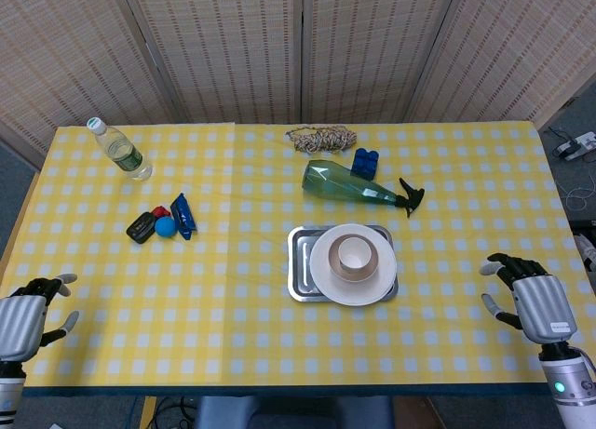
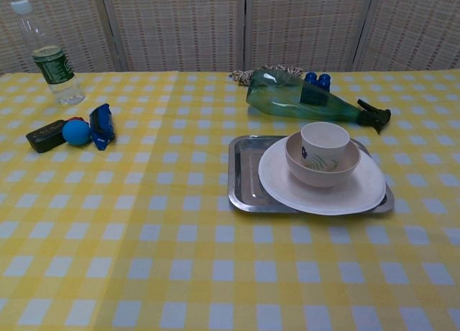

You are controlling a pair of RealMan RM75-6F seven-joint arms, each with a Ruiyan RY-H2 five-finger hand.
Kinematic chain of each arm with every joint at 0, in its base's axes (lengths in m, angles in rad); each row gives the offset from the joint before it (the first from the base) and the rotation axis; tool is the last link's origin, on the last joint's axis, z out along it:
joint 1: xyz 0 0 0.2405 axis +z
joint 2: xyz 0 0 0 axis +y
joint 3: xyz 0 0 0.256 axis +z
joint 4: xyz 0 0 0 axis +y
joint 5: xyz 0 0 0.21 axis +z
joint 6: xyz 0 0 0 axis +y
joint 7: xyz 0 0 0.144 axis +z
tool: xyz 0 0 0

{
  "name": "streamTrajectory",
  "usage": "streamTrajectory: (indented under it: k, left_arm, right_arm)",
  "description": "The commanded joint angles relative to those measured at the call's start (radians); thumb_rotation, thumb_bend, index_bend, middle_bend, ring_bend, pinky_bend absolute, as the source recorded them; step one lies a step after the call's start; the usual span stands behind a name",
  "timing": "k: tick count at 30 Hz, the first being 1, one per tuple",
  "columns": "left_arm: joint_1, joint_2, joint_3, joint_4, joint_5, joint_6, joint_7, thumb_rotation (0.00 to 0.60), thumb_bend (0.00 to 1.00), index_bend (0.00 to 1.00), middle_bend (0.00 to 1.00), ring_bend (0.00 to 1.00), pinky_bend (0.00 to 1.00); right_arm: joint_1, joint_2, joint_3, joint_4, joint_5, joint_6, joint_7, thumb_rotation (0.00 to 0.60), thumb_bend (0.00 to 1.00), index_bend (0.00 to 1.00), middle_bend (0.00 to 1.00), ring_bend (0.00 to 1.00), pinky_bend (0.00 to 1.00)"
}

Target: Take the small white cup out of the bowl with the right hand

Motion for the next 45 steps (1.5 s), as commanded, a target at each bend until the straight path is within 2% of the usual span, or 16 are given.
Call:
streamTrajectory:
  k: [1, 3, 5, 6, 7, 8, 10, 12, 14, 16, 19, 24, 29, 38, 45]
  left_arm:
    - [0.000, 0.004, 0.000, 0.001, -0.002, -0.001, -0.009, 0.600, 0.29, 0.36, 0.46, 0.33, 0.46]
    - [0.003, 0.010, 0.000, -0.004, 0.000, 0.004, -0.019, 0.600, 0.29, 0.36, 0.46, 0.33, 0.46]
    - [0.006, 0.017, -0.001, -0.008, 0.001, 0.012, -0.032, 0.600, 0.29, 0.36, 0.46, 0.33, 0.46]
    - [0.008, 0.020, -0.002, -0.009, 0.001, 0.016, -0.040, 0.600, 0.29, 0.36, 0.46, 0.33, 0.46]
    - [0.011, 0.025, -0.003, -0.010, 0.001, 0.021, -0.050, 0.600, 0.29, 0.36, 0.46, 0.33, 0.46]
    - [0.013, 0.029, -0.004, -0.010, 0.001, 0.024, -0.058, 0.600, 0.29, 0.36, 0.46, 0.33, 0.46]
    - [0.017, 0.037, -0.006, -0.009, 0.001, 0.032, -0.079, 0.600, 0.29, 0.36, 0.46, 0.33, 0.46]
    - [0.020, 0.044, -0.008, -0.009, 0.002, 0.037, -0.096, 0.600, 0.29, 0.36, 0.46, 0.33, 0.46]
    - [0.022, 0.051, -0.009, -0.009, 0.000, 0.039, -0.108, 0.600, 0.29, 0.36, 0.46, 0.33, 0.46]
    - [0.024, 0.055, -0.008, -0.010, 0.000, 0.040, -0.120, 0.600, 0.29, 0.37, 0.46, 0.33, 0.46]
    - [0.025, 0.059, -0.006, -0.009, 0.002, 0.037, -0.135, 0.600, 0.29, 0.38, 0.46, 0.33, 0.46]
    - [0.021, 0.065, 0.001, -0.006, 0.009, 0.022, -0.151, 0.600, 0.29, 0.38, 0.46, 0.33, 0.46]
    - [0.027, 0.075, -0.001, -0.006, 0.008, 0.033, -0.176, 0.600, 0.29, 0.38, 0.46, 0.33, 0.46]
    - [0.036, 0.086, -0.001, -0.007, 0.017, 0.049, -0.203, 0.600, 0.29, 0.38, 0.46, 0.33, 0.46]
    - [0.042, 0.094, 0.000, -0.008, 0.024, 0.060, -0.219, 0.600, 0.29, 0.38, 0.46, 0.33, 0.46]
  right_arm:
    - [0.000, -0.004, -0.005, 0.001, 0.001, -0.008, -0.005, 0.600, 0.23, 0.39, 0.30, 0.31, 0.34]
    - [0.006, -0.009, -0.005, 0.004, 0.006, -0.022, -0.005, 0.600, 0.24, 0.39, 0.31, 0.31, 0.37]
    - [0.017, -0.020, -0.003, 0.007, 0.004, -0.035, -0.010, 0.600, 0.24, 0.39, 0.34, 0.32, 0.50]
    - [0.025, -0.026, -0.001, 0.008, 0.001, -0.042, -0.017, 0.600, 0.24, 0.39, 0.37, 0.35, 0.60]
    - [0.040, -0.032, 0.003, 0.004, -0.004, -0.056, -0.036, 0.600, 0.24, 0.39, 0.43, 0.43, 0.72]
    - [0.054, -0.035, 0.006, -0.004, -0.011, -0.069, -0.057, 0.600, 0.24, 0.39, 0.47, 0.49, 0.78]
    - [0.091, -0.037, 0.017, -0.040, -0.027, -0.105, -0.114, 0.600, 0.24, 0.39, 0.63, 0.70, 0.94]
    - [0.127, -0.040, 0.032, -0.075, -0.035, -0.138, -0.174, 0.600, 0.24, 0.39, 0.75, 0.83, 0.99]
    - [0.170, -0.047, 0.056, -0.115, -0.023, -0.189, -0.247, 0.600, 0.25, 0.39, 0.87, 0.93, 1.00]
    - [0.214, -0.057, 0.082, -0.152, 0.009, -0.250, -0.307, 0.600, 0.28, 0.39, 0.94, 0.99, 1.00]
    - [0.274, -0.077, 0.116, -0.191, 0.073, -0.337, -0.396, 0.600, 0.30, 0.39, 0.99, 1.00, 1.00]
    - [0.359, -0.136, 0.152, -0.218, 0.195, -0.454, -0.513, 0.600, 0.30, 0.39, 1.00, 1.00, 1.00]
    - [0.414, -0.188, 0.158, -0.212, 0.279, -0.509, -0.597, 0.600, 0.30, 0.39, 1.00, 1.00, 1.00]
    - [0.474, -0.245, 0.141, -0.213, 0.378, -0.536, -0.702, 0.600, 0.30, 0.40, 1.00, 1.00, 1.00]
    - [0.500, -0.268, 0.120, -0.195, 0.457, -0.536, -0.758, 0.600, 0.31, 0.45, 1.00, 1.00, 1.00]
